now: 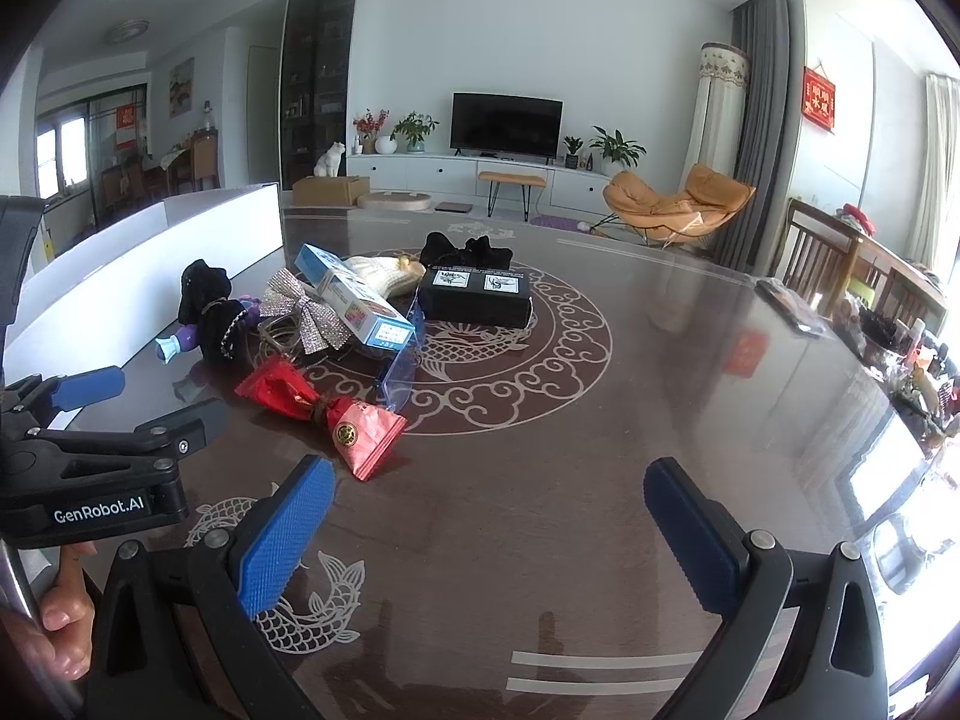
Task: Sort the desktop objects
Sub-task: 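Move both tools toward the cluster of items on the table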
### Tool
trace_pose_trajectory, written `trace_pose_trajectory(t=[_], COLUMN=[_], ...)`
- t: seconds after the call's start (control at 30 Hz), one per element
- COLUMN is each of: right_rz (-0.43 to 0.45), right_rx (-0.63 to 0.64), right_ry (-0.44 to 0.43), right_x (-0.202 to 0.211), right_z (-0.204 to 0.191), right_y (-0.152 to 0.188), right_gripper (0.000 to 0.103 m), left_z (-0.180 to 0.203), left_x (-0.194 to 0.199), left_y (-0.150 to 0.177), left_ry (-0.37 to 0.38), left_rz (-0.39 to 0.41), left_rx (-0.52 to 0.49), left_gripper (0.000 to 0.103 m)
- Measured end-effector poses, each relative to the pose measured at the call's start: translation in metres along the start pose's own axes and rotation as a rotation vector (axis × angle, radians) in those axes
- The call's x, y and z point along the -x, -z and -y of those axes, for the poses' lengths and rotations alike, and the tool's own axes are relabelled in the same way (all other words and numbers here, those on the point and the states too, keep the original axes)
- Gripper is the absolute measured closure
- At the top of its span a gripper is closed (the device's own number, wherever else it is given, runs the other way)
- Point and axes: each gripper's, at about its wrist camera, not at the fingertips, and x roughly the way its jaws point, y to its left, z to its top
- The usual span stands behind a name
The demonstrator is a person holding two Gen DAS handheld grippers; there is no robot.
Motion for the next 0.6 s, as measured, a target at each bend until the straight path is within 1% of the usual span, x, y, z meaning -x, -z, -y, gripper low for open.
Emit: trace_pose_trajectory(t=[0.1, 0.23, 0.43, 0.6], right_rz=[-0.015, -0.038, -0.056, -0.052], right_rx=[-0.013, -0.023, 0.008, 0.013], right_ry=[-0.007, -0.042, -0.046, -0.044], right_x=[-0.003, -0.007, -0.009, -0.01], right_z=[0.004, 0.006, 0.003, 0.001], right_y=[0.001, 0.003, 0.01, 0.008], right_gripper=[0.0, 0.0, 0.0, 0.0], left_z=[-0.001, -0.002, -0.007, -0.005], left_x=[-0.002, -0.004, -0.002, -0.003], left_y=[0.001, 0.002, 0.001, 0.001], left_ry=[-0.009, -0.025, -0.023, -0.019], left_rz=[-0.012, -0.02, -0.013, -0.023], left_rx=[0.004, 0.009, 0.027, 0.021], left_gripper=[0.0, 0.0, 0.0, 0.0])
